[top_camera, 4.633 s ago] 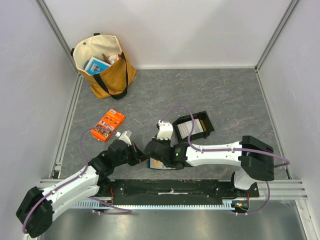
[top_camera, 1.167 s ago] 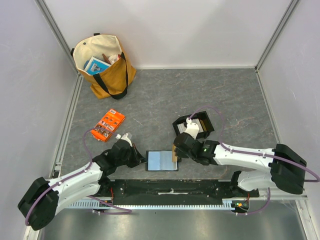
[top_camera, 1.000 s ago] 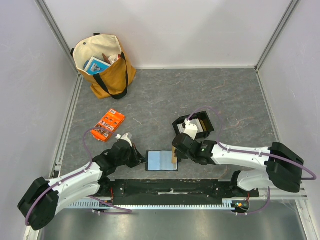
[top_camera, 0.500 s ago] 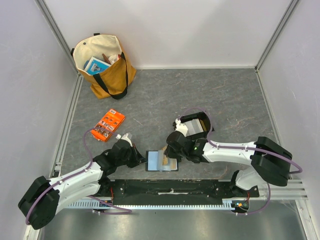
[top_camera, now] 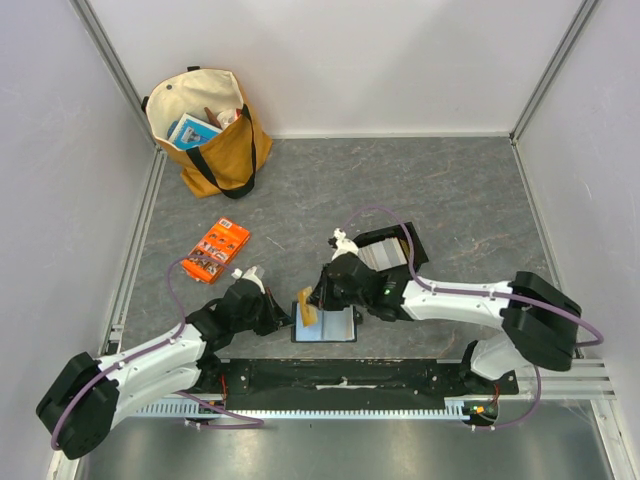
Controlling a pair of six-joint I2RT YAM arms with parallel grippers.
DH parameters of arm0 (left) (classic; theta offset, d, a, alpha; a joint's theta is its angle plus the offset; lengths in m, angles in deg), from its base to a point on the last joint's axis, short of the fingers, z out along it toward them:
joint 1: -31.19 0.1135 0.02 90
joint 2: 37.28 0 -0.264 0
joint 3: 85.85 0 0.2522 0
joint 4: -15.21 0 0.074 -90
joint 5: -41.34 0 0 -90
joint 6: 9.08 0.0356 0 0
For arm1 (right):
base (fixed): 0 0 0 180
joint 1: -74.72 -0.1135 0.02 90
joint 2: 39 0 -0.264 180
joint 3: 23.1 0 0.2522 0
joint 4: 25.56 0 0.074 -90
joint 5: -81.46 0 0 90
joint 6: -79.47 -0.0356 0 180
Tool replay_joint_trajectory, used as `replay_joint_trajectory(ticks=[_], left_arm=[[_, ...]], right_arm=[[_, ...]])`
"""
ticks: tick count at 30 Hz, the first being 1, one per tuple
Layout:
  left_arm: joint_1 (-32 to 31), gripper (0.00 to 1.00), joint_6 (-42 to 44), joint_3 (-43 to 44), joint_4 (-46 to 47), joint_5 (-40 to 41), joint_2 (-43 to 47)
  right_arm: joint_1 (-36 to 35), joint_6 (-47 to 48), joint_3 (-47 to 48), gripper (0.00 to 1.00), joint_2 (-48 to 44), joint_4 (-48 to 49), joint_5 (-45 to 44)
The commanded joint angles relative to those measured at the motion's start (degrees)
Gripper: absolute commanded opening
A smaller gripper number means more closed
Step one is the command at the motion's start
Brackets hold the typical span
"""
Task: Put the credit cards into the card holder
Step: Turn over the card slot in the card holder, then insert the credit card into the card holder.
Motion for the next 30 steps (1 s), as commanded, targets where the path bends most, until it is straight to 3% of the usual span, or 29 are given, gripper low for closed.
replay_joint_trajectory(ticks=[1, 30], left_arm=[[-0.2, 0.02, 1.3, 0.5, -0.1, 1.2, 0.7], [-0.2, 0.02, 1.5, 1.0, 0.1, 1.0, -0.2]], right_arm=[[0.6, 0.5, -4.0, 0.0, -6.9, 1.3, -2.2], [4.4, -11.1, -22.3, 0.0, -3.1, 21.5, 4.0]])
